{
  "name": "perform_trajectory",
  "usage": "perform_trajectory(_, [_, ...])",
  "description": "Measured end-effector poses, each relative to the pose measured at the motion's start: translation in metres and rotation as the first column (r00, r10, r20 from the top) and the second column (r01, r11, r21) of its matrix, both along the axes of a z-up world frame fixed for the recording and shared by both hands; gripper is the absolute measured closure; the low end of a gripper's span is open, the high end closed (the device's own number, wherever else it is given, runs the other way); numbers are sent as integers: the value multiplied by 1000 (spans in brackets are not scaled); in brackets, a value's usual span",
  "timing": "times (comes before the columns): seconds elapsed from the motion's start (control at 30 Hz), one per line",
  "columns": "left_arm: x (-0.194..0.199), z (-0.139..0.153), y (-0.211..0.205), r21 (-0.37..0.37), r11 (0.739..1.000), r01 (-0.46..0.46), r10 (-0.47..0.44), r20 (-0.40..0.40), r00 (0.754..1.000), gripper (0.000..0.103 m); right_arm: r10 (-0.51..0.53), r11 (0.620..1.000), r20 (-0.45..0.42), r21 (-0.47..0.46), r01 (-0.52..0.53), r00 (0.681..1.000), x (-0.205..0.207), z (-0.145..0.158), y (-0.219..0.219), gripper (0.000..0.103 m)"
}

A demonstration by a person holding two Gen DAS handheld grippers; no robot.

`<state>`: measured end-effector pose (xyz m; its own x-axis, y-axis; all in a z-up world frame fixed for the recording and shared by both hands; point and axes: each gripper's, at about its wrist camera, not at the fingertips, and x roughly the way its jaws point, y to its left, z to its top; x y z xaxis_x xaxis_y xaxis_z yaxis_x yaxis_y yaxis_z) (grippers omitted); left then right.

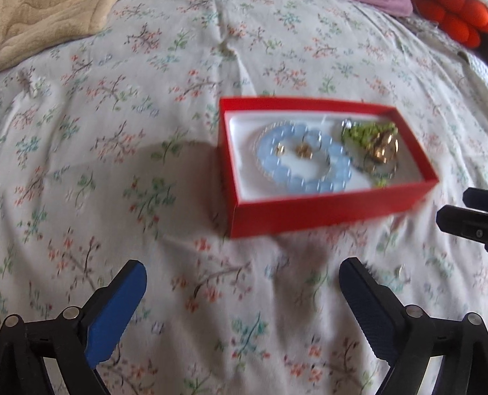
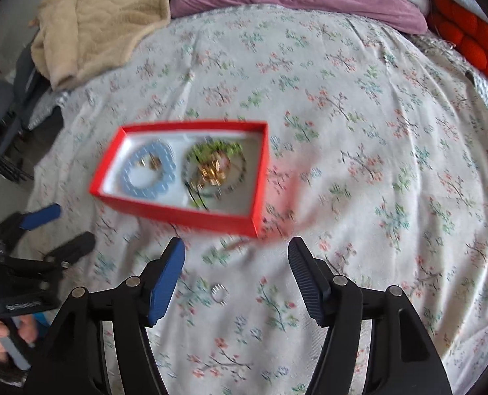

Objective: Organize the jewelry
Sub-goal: 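Grasp the black hair clip with the left tool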

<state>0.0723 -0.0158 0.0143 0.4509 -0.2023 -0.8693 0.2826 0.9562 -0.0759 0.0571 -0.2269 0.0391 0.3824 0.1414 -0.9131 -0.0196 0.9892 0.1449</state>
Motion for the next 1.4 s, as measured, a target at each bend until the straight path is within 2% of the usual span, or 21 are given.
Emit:
perform_trajectory(0.27, [-19, -23, 8, 61, 998, 33, -32, -18, 999, 5, 37, 993, -58, -112, -43, 998, -19, -37, 12, 33])
perform_trajectory(0.47, [-28, -44, -2, 129, 985, 111, -108, -35, 994, 5, 97, 980, -96, -164, -112, 991, -30, -65, 20, 33])
perform_trajectory(0.57, [-30, -48, -7, 116, 983, 143, -139, -41, 989, 5, 124, 973, -65, -187, -135, 990, -37, -67, 22, 27])
perform_trajectory(0.7, [-32, -47, -18, 69, 978, 199, -197, -36, 980, 5, 125, 974, -37, -184, -130, 991, -43, -76, 13, 5])
perform_trajectory(0.77, [-34, -48, -25, 59, 972, 228, -227, -29, 974, 5, 137, 974, -12, -178, -137, 991, -46, -78, 10, 0])
perform_trajectory(0.87, [-37, -48, -36, 63, 962, 266, -266, -11, 964, 7, 160, 970, -4, -186, -158, 987, -50, -79, 9, 0])
perform_trajectory(1.1, [-36, -45, -60, 6, 942, 334, -334, -5, 942, 30, 150, 972, -70, -171, -160, 986, -48, -73, 5, 0])
perform_trajectory(1.27, [-32, -52, -77, 31, 929, 368, -368, 2, 930, 45, 141, 976, -96, -156, -154, 985, -46, -72, 0, 0])
perform_trajectory(1.4, [-27, -52, -84, 20, 927, 373, -374, 5, 928, 58, 140, 977, -105, -149, -155, 985, -47, -69, -1, 0])
